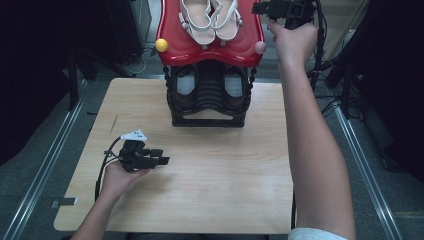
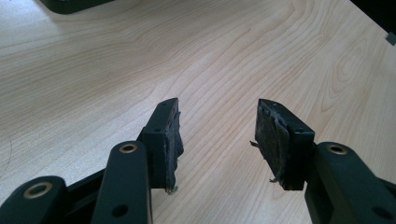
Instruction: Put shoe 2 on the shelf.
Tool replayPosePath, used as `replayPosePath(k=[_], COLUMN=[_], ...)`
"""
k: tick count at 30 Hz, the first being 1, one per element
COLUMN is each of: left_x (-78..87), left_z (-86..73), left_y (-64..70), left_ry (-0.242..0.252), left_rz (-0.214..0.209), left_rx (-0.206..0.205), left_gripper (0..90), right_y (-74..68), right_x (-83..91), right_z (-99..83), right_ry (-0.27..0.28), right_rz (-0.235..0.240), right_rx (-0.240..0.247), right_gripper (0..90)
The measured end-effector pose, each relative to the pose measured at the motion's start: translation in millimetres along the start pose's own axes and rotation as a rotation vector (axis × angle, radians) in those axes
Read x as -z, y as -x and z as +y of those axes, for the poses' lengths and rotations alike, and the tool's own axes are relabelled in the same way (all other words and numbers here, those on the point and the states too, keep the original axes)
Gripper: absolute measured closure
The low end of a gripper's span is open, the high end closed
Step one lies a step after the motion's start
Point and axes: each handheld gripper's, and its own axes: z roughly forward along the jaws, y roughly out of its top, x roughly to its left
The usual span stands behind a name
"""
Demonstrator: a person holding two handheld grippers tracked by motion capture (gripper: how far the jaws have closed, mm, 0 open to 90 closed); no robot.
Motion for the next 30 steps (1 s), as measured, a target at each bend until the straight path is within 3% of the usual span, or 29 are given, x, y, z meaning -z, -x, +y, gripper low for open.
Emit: replayPosePath(k=[12, 17, 24, 30], left_x=[-1.2, -1.4, -1.8, -2.1], left_z=[-0.2, -0.1, -0.2, -0.3], left_y=[-0.4, -0.6, -1.1, -1.2], left_ry=[-0.005, -0.008, -0.012, -0.009], left_rz=[0.002, 0.002, -0.001, -0.001], left_rx=[0.003, -0.001, 0.004, 0.006], left_gripper=[49.0, 48.5, 47.9, 46.9], right_y=[36.4, 51.8, 77.5, 91.2], right_x=[11.5, 15.2, 15.9, 15.0], right_z=[-16.9, -26.0, -44.0, -58.6], right_ry=[0.000, -0.008, -0.016, -0.056], right_rz=[-0.033, -0.074, -0.070, -0.087], right_rx=[-0.042, -0.027, -0.082, -0.082], right_gripper=[43.8, 43.4, 43.0, 41.8])
